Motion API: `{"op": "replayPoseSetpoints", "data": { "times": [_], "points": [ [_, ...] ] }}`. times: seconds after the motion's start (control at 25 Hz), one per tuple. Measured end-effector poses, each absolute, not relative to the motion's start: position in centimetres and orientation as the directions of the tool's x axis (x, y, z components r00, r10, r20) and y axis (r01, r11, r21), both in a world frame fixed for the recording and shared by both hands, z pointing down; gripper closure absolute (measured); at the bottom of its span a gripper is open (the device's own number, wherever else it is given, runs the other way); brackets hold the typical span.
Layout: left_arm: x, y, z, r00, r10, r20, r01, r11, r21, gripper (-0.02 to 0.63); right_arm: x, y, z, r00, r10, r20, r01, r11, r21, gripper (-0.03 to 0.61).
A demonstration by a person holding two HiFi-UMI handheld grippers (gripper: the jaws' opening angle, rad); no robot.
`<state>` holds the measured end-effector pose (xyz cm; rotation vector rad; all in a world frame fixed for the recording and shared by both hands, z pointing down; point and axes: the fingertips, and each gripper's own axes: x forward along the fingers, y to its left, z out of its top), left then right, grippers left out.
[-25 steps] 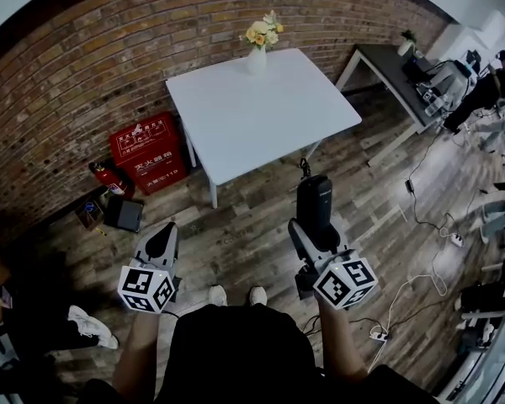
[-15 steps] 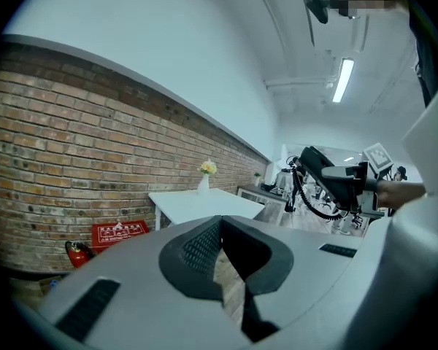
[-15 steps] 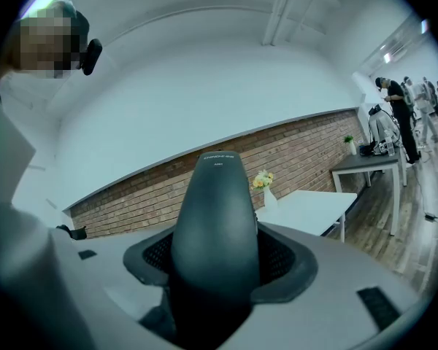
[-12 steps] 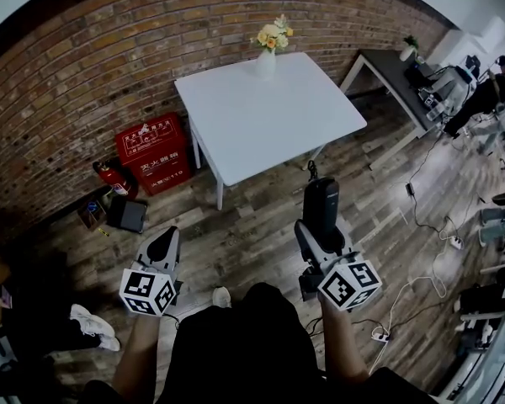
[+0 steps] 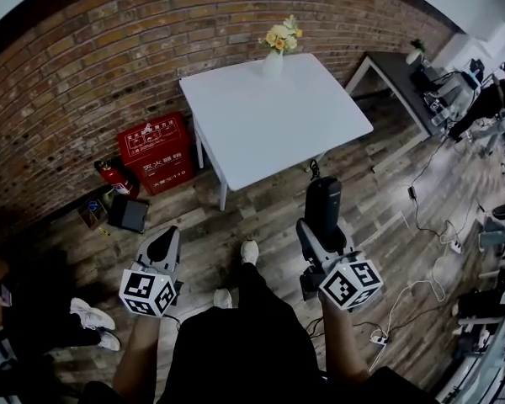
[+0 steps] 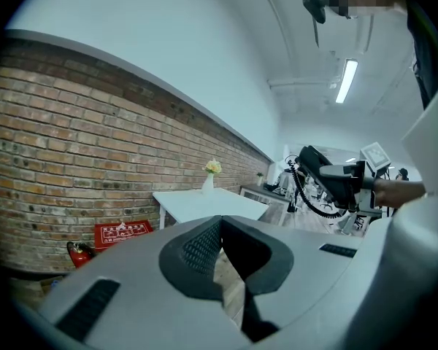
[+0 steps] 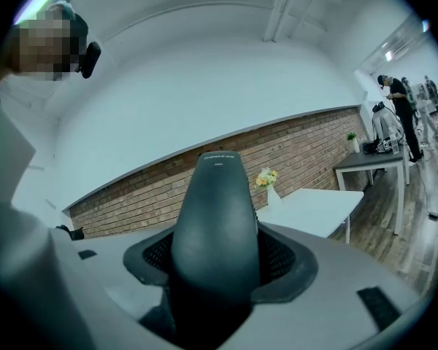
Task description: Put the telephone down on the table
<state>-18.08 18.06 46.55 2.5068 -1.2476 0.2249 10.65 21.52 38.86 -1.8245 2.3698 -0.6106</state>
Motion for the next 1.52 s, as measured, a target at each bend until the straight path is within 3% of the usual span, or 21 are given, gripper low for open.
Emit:
{"op": "replayPoseSetpoints", "data": {
  "times": [0.68, 1.52],
  "points": [
    [-13.6, 6.6, 46.3, 0.571, -0.767, 0.292, -0.821, -0.526, 0.221, 0.601, 14.0, 8.6, 40.2, -0.358, -0.915, 0.187, -0.888, 0.272, -0.371, 0.293],
    [-2.9, -6.5, 46.4, 0.511, -0.793, 0.331, -0.859, -0.483, 0.169, 0.601, 20.5, -7.3, 44.6, -0.507, -0.821, 0.261, -0.832, 0.389, -0.395, 0.293]
  ]
}}
